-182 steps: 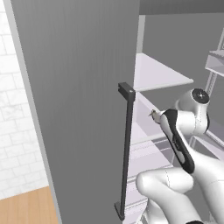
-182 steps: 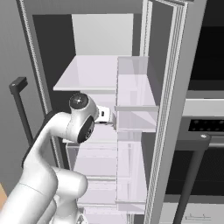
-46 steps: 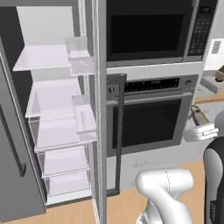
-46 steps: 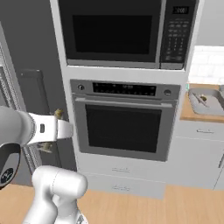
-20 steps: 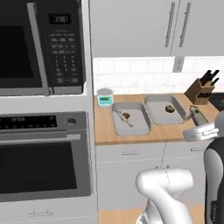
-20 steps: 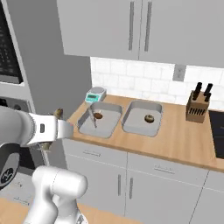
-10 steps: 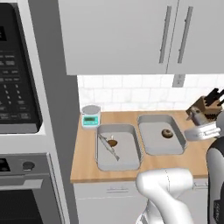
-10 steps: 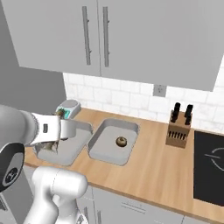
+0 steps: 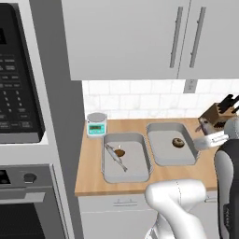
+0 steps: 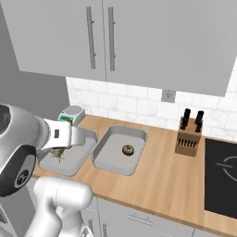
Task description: Place one mushroom and one fish in each tupperware on the nearby counter, to pack two identical lunches.
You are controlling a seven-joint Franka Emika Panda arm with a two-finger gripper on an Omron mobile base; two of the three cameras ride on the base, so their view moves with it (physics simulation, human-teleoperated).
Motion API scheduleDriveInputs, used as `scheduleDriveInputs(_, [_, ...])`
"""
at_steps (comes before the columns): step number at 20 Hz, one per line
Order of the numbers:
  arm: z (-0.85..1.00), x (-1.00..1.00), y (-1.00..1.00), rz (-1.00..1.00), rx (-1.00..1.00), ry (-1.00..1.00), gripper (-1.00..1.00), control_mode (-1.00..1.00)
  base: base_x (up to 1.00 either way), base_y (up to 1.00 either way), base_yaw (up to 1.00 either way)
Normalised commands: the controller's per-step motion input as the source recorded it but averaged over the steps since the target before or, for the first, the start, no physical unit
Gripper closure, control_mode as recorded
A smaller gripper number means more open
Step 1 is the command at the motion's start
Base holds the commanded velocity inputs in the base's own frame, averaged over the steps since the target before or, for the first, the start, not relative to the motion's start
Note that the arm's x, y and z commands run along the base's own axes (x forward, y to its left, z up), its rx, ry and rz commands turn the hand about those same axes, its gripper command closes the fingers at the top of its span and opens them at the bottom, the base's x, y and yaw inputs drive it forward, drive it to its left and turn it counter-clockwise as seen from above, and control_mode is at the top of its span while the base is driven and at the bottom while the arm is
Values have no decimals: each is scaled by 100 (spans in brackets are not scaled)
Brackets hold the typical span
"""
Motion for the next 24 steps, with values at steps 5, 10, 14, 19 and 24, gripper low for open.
scheduleDriveInputs(5, [-75,76,-5,0,0,14,100,-100,0,0,0])
scheduleDriveInputs(10, [-76,93,0,0,0,19,100,-100,0,0,0])
scheduleDriveInputs(14, [-59,93,-10,4,1,2,100,-100,0,0,0])
scheduleDriveInputs(19, [-57,89,-24,6,3,-1,100,-100,0,0,0])
scheduleDriveInputs(24, [-53,87,-24,5,0,11,100,-100,0,0,0])
